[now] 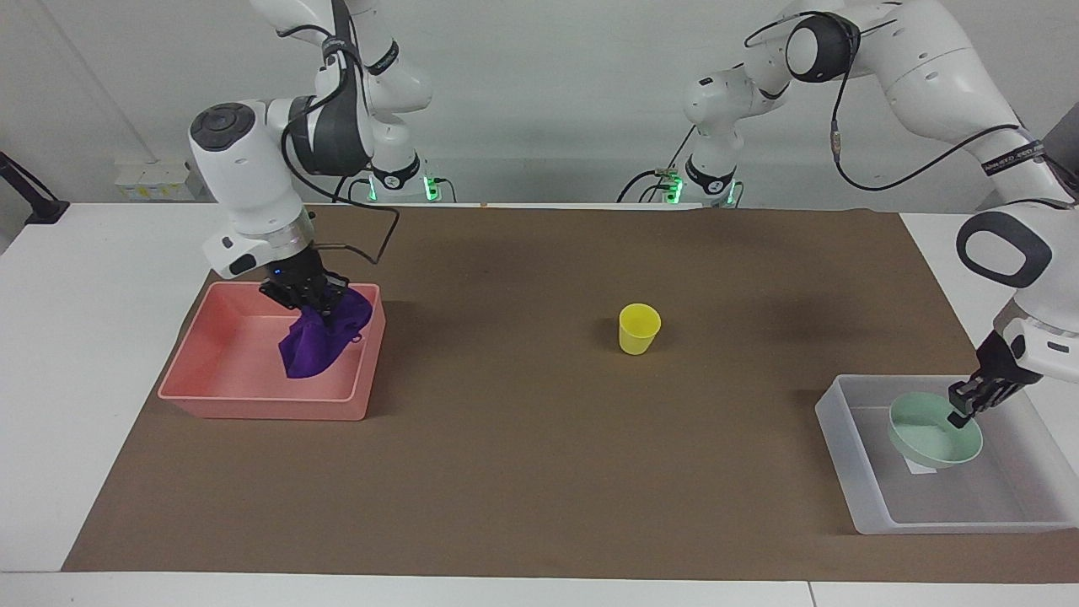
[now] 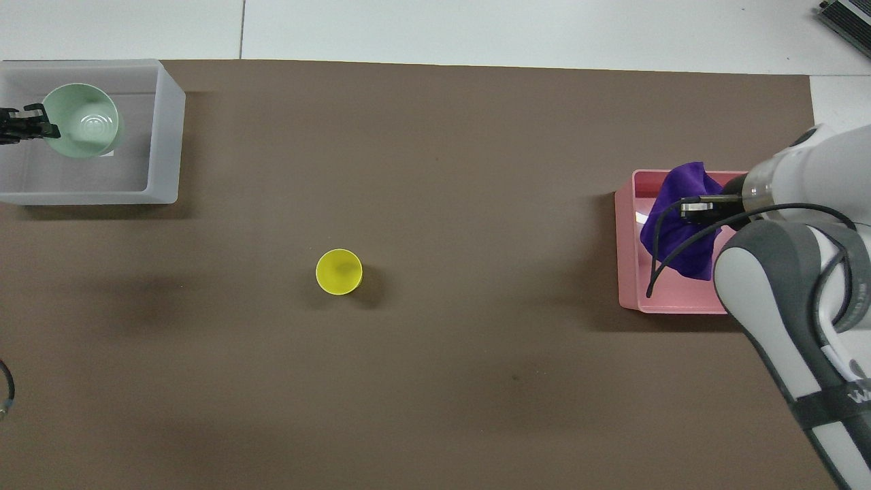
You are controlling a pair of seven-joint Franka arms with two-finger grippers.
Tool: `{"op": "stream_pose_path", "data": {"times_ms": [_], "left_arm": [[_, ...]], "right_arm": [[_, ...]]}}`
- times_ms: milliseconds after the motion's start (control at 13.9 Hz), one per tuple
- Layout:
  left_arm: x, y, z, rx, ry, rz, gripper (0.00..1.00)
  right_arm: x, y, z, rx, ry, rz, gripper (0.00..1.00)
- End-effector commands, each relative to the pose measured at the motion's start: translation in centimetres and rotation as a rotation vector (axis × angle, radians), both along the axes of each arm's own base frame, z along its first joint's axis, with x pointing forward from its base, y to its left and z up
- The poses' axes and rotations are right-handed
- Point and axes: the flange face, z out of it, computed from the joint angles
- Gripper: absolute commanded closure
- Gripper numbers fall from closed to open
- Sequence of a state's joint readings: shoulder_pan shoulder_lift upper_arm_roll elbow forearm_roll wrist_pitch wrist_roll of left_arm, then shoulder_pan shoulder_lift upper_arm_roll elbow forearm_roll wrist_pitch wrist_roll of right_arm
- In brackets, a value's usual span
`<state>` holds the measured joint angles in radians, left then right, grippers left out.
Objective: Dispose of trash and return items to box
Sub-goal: 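Release the cloth in the pink tray while the left gripper releases the bowl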
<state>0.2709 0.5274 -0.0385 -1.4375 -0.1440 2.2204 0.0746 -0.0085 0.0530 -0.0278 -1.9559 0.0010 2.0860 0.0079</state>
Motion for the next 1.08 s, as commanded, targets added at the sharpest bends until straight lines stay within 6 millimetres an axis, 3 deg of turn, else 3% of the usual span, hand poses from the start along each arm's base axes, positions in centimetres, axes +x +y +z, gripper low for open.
{"op": "stream_pose_path", "data": {"times_ms": [0,144,216,433,577,793,865,938,1010], "left_arm": [[1.0,1.7,-2.1,-0.003,-0.013,0.016,1.0],[1.1,2.0,-2.7,0.011,-0.039,0.022,1.0],[1.0,1.6,-3.5,0.013,-0.048,0.023,1.0],[-0.3,1.6,-6.2,0.011,-0.022,0.033,1.0],[-1.7,1.3,-7.6,0.023,-0.04,0.043,1.0],[-2.0,1.5,-7.7,0.022,-0.033,0.047,1.0],[-2.0,1.7,-7.6,0.025,-0.033,0.047,0.92],[-2.0,1.7,-7.5,0.026,-0.033,0.047,0.75],[-2.0,1.8,-7.4,0.027,-0.033,0.046,0.45]], "right_arm": [[-2.5,-4.0,-2.4,-0.007,0.002,0.04,1.0],[-3.5,-6.9,-4.6,-0.015,-0.013,0.058,1.0],[-3.8,-7.3,-5.5,-0.02,-0.031,0.057,1.0],[-4.2,-7.6,-7.6,-0.017,-0.021,0.051,1.0],[-4.2,-8.2,-8.9,-0.015,-0.006,0.029,0.94],[-3.6,-8.0,-10.1,-0.017,-0.025,0.028,0.86],[-3.6,-7.9,-10.3,-0.018,-0.028,0.028,0.72],[-3.6,-7.8,-10.3,-0.016,-0.029,0.018,0.55],[-3.6,-7.6,-10.3,-0.014,-0.027,0.007,0.37]]}}
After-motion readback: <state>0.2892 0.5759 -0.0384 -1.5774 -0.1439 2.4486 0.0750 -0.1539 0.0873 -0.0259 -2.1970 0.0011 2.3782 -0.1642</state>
